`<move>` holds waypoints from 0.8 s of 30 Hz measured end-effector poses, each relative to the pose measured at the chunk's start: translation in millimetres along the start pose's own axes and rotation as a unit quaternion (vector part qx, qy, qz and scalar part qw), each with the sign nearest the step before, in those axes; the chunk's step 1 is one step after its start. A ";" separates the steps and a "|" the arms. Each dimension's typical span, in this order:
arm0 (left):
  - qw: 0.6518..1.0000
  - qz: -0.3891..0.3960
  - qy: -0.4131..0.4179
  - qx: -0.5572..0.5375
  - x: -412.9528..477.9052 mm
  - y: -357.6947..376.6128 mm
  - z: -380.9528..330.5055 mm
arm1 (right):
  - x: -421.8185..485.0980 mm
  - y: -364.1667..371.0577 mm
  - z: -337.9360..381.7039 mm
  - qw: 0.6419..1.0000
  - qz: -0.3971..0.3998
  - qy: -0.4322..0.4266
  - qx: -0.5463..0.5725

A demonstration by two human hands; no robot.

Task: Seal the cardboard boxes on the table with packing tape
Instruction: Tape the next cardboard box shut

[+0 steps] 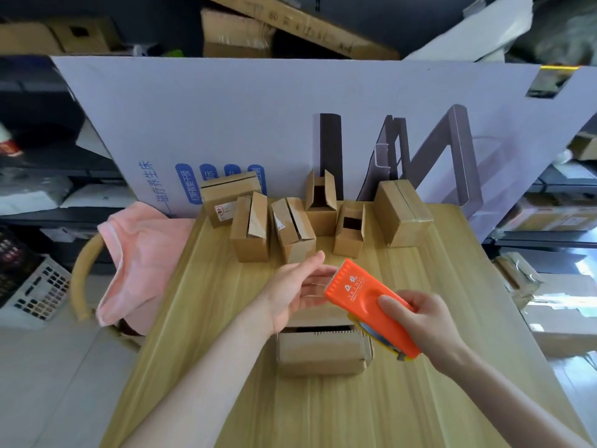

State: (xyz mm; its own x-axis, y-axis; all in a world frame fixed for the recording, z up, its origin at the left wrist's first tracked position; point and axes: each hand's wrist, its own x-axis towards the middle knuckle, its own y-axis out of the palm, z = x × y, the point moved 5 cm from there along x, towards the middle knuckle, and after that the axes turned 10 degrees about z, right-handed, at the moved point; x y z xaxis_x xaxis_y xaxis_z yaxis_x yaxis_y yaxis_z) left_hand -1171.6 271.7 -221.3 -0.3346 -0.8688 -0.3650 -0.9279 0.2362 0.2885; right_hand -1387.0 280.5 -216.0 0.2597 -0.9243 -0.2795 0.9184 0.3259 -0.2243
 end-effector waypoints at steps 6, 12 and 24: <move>0.995 -0.060 -0.004 0.075 0.9 -2.1 -7.9 | 4.3 -5.0 10.1 0.998 0.022 -0.032 -0.050; 0.993 -0.073 -0.038 0.090 -0.3 -8.2 -16.4 | 12.5 -7.0 28.9 0.985 0.028 -0.080 -0.152; 0.975 -0.135 -0.010 0.177 2.6 -27.4 -22.3 | 26.6 4.2 37.3 0.978 0.061 -0.085 -0.183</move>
State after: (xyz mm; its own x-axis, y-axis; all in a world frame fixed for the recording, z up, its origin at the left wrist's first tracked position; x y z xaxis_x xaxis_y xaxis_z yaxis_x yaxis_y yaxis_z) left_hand -1143.3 253.3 -210.4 -0.0703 -0.9119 -0.4043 -0.9800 0.1388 -0.1426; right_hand -1365.2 249.8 -189.6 0.4350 -0.8837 -0.1725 0.7179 0.4561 -0.5260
